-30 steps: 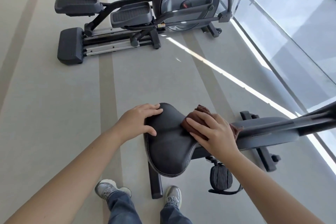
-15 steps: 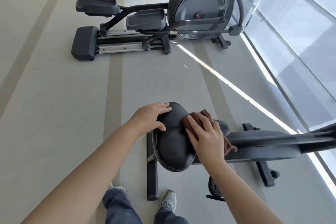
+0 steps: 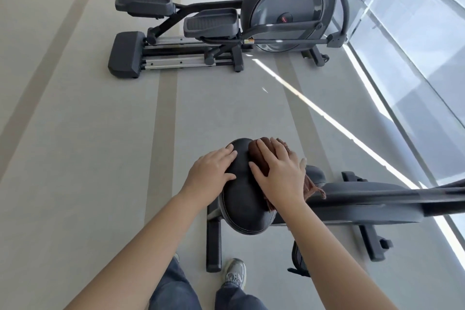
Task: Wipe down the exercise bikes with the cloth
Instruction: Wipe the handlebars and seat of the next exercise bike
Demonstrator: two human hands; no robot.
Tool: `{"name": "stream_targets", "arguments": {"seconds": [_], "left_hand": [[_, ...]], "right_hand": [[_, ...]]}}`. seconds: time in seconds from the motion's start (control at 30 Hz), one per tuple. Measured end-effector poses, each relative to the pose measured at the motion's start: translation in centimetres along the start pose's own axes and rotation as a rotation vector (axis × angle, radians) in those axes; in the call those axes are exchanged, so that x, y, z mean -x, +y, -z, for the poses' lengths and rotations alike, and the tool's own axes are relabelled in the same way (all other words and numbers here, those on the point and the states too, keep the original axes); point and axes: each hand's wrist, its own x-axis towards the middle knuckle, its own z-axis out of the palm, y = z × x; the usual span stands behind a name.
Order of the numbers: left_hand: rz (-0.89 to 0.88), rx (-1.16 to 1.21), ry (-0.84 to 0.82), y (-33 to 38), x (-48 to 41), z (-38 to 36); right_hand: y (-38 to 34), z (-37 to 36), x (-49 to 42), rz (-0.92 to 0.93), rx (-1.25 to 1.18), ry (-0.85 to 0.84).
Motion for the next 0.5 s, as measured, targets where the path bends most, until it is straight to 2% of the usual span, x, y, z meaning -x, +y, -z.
{"name": "stream_targets", "arguments": {"seconds": [0.23,0.5], "left_hand": [[-0.029,-0.061,0.148,1.1,2.2,-0.4],[-0.102,-0.080,0.257,0.3,3.6,0.9]], "right_hand": [[-0.2,-0.1,-0.1,0.047,-0.055,0.084],[-0.9,-0.2,-1.2,0.006,-0.072,0.055]]}}
